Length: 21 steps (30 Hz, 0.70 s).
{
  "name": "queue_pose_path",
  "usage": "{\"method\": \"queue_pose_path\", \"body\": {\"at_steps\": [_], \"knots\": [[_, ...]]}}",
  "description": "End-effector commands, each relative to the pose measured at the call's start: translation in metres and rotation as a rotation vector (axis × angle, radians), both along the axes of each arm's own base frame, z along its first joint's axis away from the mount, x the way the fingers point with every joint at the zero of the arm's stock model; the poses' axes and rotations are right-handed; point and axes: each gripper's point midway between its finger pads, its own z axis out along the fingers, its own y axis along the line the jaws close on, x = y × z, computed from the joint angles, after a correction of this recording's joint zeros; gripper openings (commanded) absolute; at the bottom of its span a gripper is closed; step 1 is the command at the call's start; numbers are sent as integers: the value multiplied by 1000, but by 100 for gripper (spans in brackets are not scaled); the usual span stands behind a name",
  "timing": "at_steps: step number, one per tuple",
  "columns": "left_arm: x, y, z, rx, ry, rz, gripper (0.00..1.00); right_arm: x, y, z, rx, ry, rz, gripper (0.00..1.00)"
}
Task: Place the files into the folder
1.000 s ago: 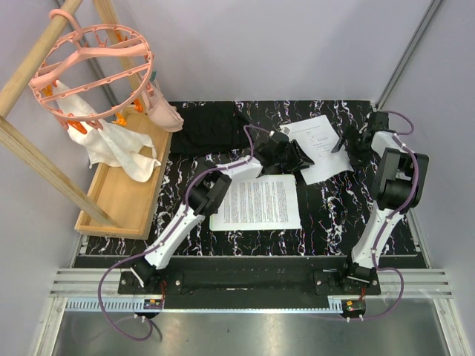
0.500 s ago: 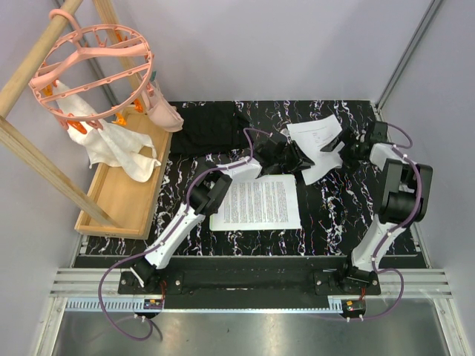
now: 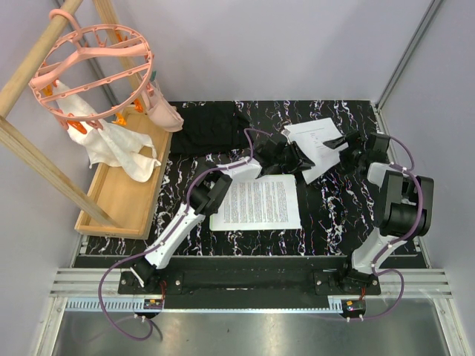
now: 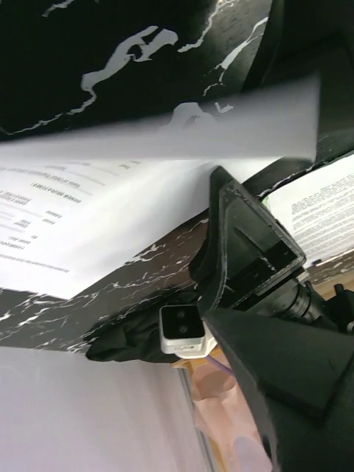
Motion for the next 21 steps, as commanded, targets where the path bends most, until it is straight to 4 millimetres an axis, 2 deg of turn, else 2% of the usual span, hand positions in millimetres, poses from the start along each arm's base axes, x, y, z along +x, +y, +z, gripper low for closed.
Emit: {"method": "queue_pose_path", "body": {"at_steps": [1, 2, 4, 6, 7, 8, 9, 10, 11, 12, 13, 15, 16, 17, 18, 19, 20, 21], "knots": [[-6, -1, -6, -3, -9, -42, 35, 17, -17, 26, -94, -123, -52, 86], [-8, 0, -6, 13, -20, -56, 37, 16, -20, 22, -113, -111, -58, 76], [-6, -1, 10, 25, -76, -78, 40, 18, -27, 15, -168, -106, -67, 67], [-6, 1, 17, 41, -96, -87, 45, 21, -31, 4, -207, -88, -47, 57], [-6, 2, 28, 41, -127, -98, 47, 22, -32, 1, -213, -82, -41, 52], [-6, 3, 30, 54, -132, -103, 51, 25, -32, -5, -216, -66, -33, 42], [-7, 3, 35, 56, -143, -110, 53, 27, -33, -8, -231, -66, -24, 36], [-8, 3, 46, 52, -169, -126, 54, 25, -35, -13, -235, -43, -26, 30], [-11, 3, 51, 55, -176, -140, 56, 25, -36, -15, -243, -27, -27, 19], [-12, 5, 56, 60, -179, -150, 59, 27, -39, -11, -276, -35, -16, 15], [-14, 6, 75, 57, -224, -170, 60, 24, -42, -11, -297, -15, -19, 13], [-22, 13, 89, 89, -247, -202, 64, 25, -48, 9, -367, -48, -6, 5], [-25, 19, 120, 86, -319, -218, 66, 20, -50, 13, -395, -32, -2, 3], [-33, 26, 122, 108, -321, -237, 67, 20, -52, 33, -424, -54, 0, 0], [-37, 32, 135, 116, -351, -245, 70, 17, -52, 42, -461, -69, 23, 0], [-43, 42, 171, 120, -444, -253, 72, 12, -49, 49, -473, -62, 42, 0], [-53, 55, 165, 168, -427, -273, 73, 12, -47, 76, -498, -110, 51, 0], [-58, 65, 173, 191, -454, -275, 74, 9, -43, 86, -521, -127, 77, 0]]}}
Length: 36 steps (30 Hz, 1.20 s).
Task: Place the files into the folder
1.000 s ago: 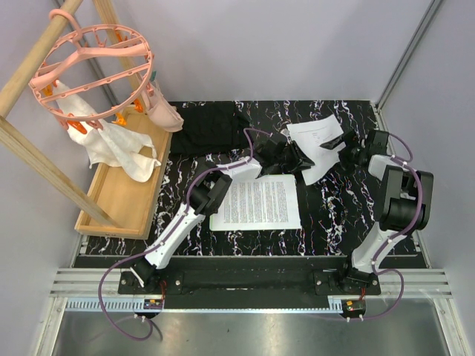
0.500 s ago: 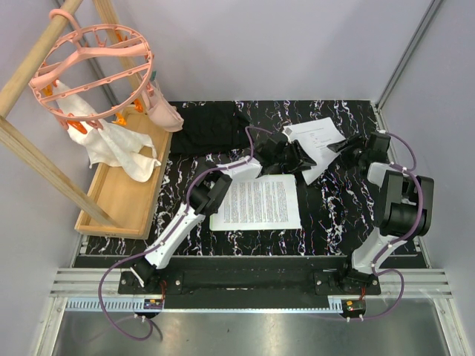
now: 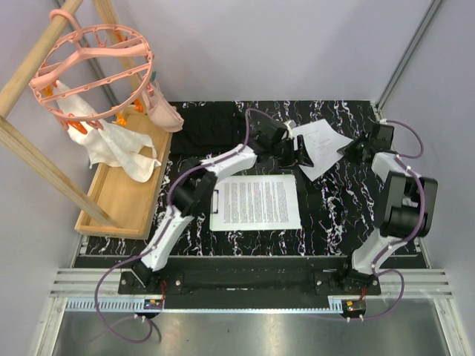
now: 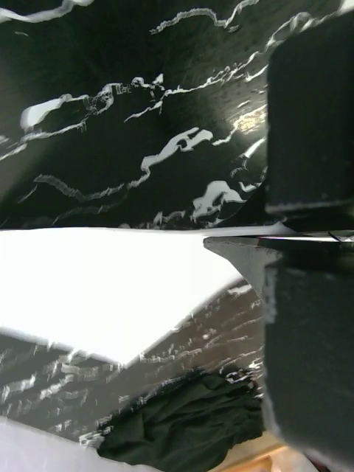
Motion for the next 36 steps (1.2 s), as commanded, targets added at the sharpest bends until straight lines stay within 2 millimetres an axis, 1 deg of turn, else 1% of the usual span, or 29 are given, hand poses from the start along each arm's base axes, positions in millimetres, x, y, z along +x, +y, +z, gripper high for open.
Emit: {"method": "queue_pose_path", "body": {"at_steps": [1, 2, 3, 4, 5, 6, 7, 8, 9, 10, 11, 12, 13, 14, 16, 18, 19, 20, 22, 23, 25, 27, 28, 29, 30, 31, 32, 34, 36], "knots": [[-29, 52, 162, -24, -354, -90, 75, -5, 9, 98, -181, -141, 115, 0], [-41, 69, 145, 35, -322, -96, 75, -8, 16, 125, -223, -194, 147, 0], [-48, 82, 151, 50, -340, -94, 76, -12, 23, 136, -241, -207, 167, 0], [-52, 107, 183, 44, -408, -57, 77, -20, 41, 144, -247, -202, 209, 0], [-64, 128, 161, 94, -361, -51, 77, -26, 51, 169, -262, -256, 240, 0], [-70, 143, 163, 102, -363, -32, 77, -30, 63, 179, -259, -271, 273, 0], [-77, 169, 191, 74, -406, 15, 77, -41, 81, 183, -241, -259, 332, 0], [-88, 189, 165, 123, -364, 36, 77, -49, 109, 201, -243, -300, 412, 0], [-94, 204, 165, 133, -370, 58, 77, -57, 127, 206, -237, -307, 465, 0], [-102, 227, 185, 115, -413, 108, 77, -69, 144, 207, -217, -290, 521, 0], [-112, 244, 162, 162, -378, 133, 78, -81, 173, 220, -198, -318, 596, 0], [-116, 258, 160, 171, -377, 161, 78, -89, 188, 225, -187, -324, 640, 0], [-125, 275, 174, 151, -409, 205, 78, -100, 203, 228, -162, -318, 692, 0], [-132, 289, 153, 192, -377, 229, 78, -116, 234, 242, -123, -346, 771, 0], [-143, 318, 143, 232, -373, 307, 79, -142, 269, 258, -27, -379, 899, 0], [-148, 332, 136, 254, -369, 346, 80, -172, 303, 279, 71, -409, 1001, 0], [-153, 343, 132, 266, -364, 376, 80, -187, 318, 299, 150, -470, 1086, 0], [-154, 346, 131, 267, -363, 388, 80, -202, 326, 306, 249, -454, 1114, 0], [-157, 352, 131, 263, -363, 411, 80, -226, 334, 332, 382, -540, 1214, 0], [-157, 353, 131, 260, -363, 414, 80, -235, 331, 330, 413, -523, 1212, 0], [-157, 352, 133, 255, -360, 419, 80, -240, 324, 323, 410, -517, 1204, 0], [-156, 351, 131, 260, -351, 416, 80, -244, 317, 289, 443, -417, 1203, 0], [-154, 351, 132, 258, -354, 416, 80, -234, 306, 275, 457, -376, 1161, 0], [-154, 350, 131, 260, -351, 412, 80, -235, 300, 238, 487, -271, 1136, 0], [-153, 350, 129, 267, -349, 406, 80, -234, 292, 221, 501, -232, 1131, 0], [-152, 349, 128, 265, -350, 403, 80, -225, 278, 201, 495, -200, 1084, 0], [-151, 348, 126, 268, -348, 399, 81, -224, 268, 167, 469, -153, 1068, 0], [-148, 345, 120, 270, -339, 384, 81, -222, 250, 126, 421, -33, 1009, 0], [-145, 341, 113, 273, -321, 371, 81, -211, 235, 86, 264, 22, 998, 0]]}}
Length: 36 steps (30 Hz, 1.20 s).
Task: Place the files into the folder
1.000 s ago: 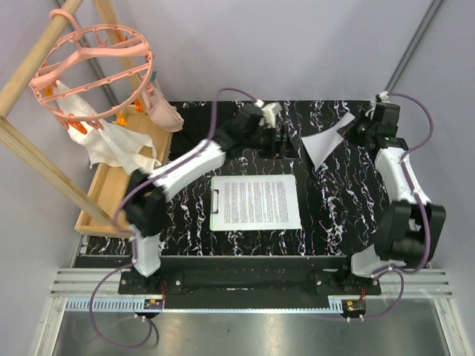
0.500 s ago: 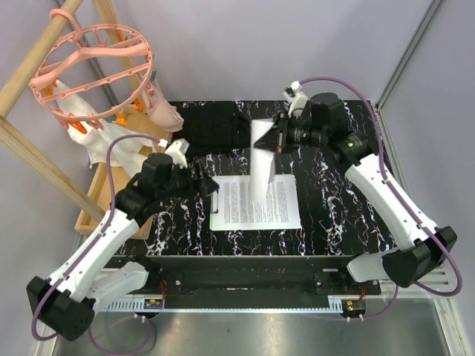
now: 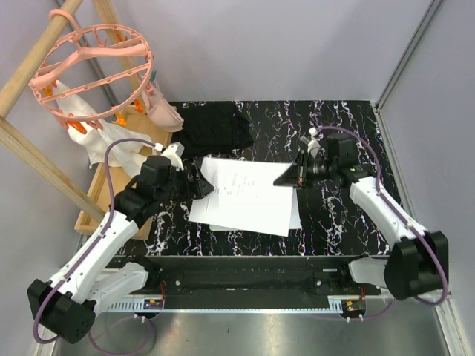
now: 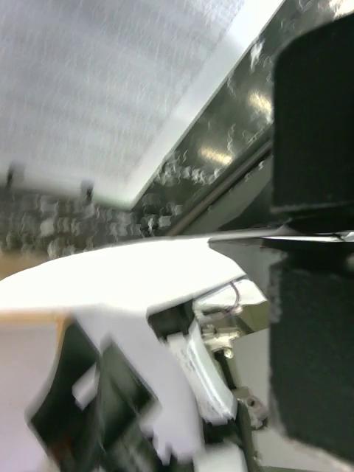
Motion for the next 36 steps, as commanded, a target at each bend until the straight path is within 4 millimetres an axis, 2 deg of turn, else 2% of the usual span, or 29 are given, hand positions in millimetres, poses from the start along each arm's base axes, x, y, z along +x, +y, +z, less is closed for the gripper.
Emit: {"method": "queue_pose_path", "body": {"at_steps": [1, 5, 6, 8, 9, 16, 17, 23, 30, 36], "knots": [[16, -10, 1, -18, -34, -25, 81, 0, -29, -85, -240, 96, 14, 0], [23, -19, -11, -12, -6, -59, 81, 24, -48, -126, -430, 91, 3, 0], [26, -20, -20, 7, 16, -69, 81, 30, -62, -139, -528, 105, -29, 0], [30, -22, -24, 18, 28, -85, 81, 44, -70, -150, -607, 101, -30, 0], [33, -23, -32, 37, 49, -91, 81, 47, -77, -155, -651, 107, -37, 0], [54, -22, -67, 115, 153, -84, 71, 81, -79, -156, -704, 29, -22, 0], [57, -21, -78, 134, 185, -77, 70, 82, -77, -156, -699, 21, -15, 0], [68, -12, -110, 226, 260, -13, 60, 90, -70, -163, -671, -8, 37, 0], [73, -6, -132, 330, 284, 24, 61, 95, -53, -147, -566, -87, 86, 0], [75, -16, -143, 362, 299, 9, 61, 99, -49, -146, -549, -97, 99, 0]]}}
